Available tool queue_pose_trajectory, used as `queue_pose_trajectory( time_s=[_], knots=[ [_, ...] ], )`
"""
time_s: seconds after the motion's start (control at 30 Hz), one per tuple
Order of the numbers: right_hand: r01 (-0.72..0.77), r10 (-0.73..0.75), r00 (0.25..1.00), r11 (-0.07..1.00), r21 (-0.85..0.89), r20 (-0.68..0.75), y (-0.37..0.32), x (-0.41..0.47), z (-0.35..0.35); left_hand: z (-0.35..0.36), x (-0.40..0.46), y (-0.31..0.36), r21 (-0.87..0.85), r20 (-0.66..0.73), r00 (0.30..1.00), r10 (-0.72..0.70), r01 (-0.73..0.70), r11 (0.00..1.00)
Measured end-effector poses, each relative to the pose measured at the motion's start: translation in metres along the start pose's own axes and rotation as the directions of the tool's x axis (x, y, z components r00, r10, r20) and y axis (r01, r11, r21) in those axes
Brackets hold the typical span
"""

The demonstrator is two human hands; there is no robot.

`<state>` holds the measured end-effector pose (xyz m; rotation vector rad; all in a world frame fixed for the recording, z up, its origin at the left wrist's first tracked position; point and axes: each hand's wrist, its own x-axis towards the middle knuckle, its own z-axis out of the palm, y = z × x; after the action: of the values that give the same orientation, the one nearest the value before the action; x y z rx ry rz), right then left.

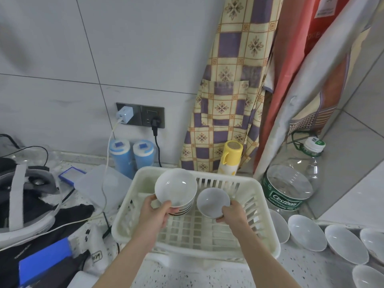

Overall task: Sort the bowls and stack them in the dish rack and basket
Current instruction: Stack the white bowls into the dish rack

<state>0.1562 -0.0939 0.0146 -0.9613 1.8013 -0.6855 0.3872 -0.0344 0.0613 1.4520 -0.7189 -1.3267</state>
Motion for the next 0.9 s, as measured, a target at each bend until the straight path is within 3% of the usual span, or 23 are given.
queue_pose_trajectory(
  time_s=[0.13, 0.63, 0.8, 0.9],
  knots=[
    [-0.062, 0.060, 0.998, 0.994, 0.089, 0.021, 0.001, 0.006, 0.003, 0.008, 0.014, -0.001, 0.011, 0.013, 1.000, -0.016, 0.016, 1.000],
    [-0.087, 0.085, 0.992, 0.996, 0.021, 0.089, -0.003, -0.005, 0.001, 0.046, 0.041, -0.004, 0.014, 0.138, 0.990, 0.040, -0.043, 0.999],
    [-0.093, 0.096, 0.990, 0.995, -0.026, 0.108, 0.001, -0.005, 0.002, 0.049, 0.046, -0.008, 0.045, 0.178, 0.984, 0.022, -0.031, 0.999],
    [-0.038, 0.037, 0.999, 0.982, -0.186, -0.013, 0.001, -0.009, 0.001, 0.048, 0.047, -0.012, 0.076, 0.196, 0.980, 0.017, -0.033, 0.997]
  ],
)
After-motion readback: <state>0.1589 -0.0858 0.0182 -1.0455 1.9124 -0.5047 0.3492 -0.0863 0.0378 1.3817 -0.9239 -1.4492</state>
